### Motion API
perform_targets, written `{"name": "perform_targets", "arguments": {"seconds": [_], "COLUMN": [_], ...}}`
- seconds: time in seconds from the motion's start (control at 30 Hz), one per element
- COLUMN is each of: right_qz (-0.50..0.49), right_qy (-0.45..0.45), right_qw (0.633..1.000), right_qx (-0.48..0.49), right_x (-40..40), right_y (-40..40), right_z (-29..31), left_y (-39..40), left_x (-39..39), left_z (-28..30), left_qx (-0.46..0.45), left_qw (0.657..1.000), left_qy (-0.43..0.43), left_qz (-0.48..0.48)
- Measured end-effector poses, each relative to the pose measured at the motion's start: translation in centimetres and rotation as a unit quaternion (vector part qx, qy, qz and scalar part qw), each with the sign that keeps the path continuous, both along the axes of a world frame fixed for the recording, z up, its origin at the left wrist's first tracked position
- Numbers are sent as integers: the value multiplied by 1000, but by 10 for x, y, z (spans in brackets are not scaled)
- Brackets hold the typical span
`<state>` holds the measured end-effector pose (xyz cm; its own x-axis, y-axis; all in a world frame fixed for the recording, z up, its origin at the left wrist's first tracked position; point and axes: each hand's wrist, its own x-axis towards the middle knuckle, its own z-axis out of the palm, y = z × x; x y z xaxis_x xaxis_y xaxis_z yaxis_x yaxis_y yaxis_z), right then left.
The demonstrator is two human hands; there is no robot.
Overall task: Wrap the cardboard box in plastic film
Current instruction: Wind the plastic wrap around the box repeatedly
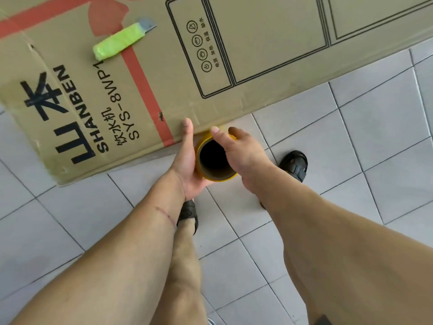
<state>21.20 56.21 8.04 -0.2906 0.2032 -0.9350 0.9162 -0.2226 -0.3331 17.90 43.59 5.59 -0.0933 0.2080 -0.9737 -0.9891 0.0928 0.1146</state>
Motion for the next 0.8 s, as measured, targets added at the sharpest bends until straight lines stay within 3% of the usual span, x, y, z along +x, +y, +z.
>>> {"name": "perform_targets", "arguments": {"seconds": [0.17,0.37,0.53,0.67,0.8], "right_qz": [-39,35,-8,-30,46], "right_qy": [-10,6,-23,-8,15], "right_qw": [998,999,999,997,998], "right_qx": [-46,-2,-36,-64,-34], "right_x": [0,7,17,26,18], "right_y": [12,38,54,61,82], "right_z": [0,1,-2,-3,2], "left_y": [25,43,64,73,80], "left_x": [-3,12,11,14,27], "left_z": [-1,6,3,7,8], "left_qx": [-103,-25,-108,-79,-49], "left_qw": [993,1000,992,995,999], "left_qy": [62,15,57,51,21], "left_qz": [-13,7,-18,-13,-5]}}
